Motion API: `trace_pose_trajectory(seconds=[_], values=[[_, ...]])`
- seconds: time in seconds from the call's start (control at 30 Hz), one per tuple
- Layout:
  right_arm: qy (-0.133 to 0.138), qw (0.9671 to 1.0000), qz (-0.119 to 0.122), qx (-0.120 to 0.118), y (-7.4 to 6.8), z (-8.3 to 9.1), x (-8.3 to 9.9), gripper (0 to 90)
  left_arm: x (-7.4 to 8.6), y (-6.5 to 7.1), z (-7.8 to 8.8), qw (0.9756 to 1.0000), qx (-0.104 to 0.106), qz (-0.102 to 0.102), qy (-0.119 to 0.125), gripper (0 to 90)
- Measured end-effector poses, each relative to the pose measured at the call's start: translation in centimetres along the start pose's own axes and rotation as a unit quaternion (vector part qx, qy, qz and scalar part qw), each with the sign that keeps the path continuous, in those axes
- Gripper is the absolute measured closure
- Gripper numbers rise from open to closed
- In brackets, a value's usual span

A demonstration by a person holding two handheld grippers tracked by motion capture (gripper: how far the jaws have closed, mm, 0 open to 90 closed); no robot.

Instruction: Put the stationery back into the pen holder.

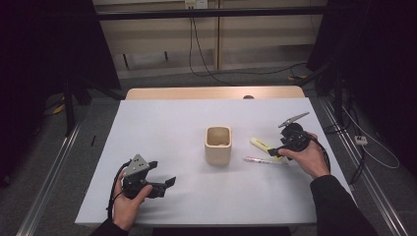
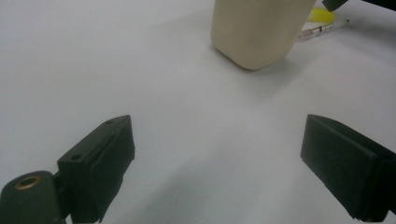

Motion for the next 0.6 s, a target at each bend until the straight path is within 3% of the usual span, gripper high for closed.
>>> trace_pose_trajectory(seconds=[0.2,0.6], values=[[-0.029,0.9996,0.003,-0.004,0.4,-0.7,0.1,36.4,0.0,0.0,0.0,1.0000,0.001,0.001,0.000,9.8],[-0.067,0.9968,0.044,-0.007,-0.2,-1.2,-0.4,51.2,0.0,0.0,0.0,1.0000,0.000,0.002,-0.001,9.8]])
Point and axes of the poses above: each handheld gripper's, and its own axes: z roughly backward along the jaws, x roughly out of its underside, y roughly to its right, the point moved 3 cm from there along -z, roughly forward along the jaws, and after that the axes turned 7 degrees about -x, right-handed, at the moved point
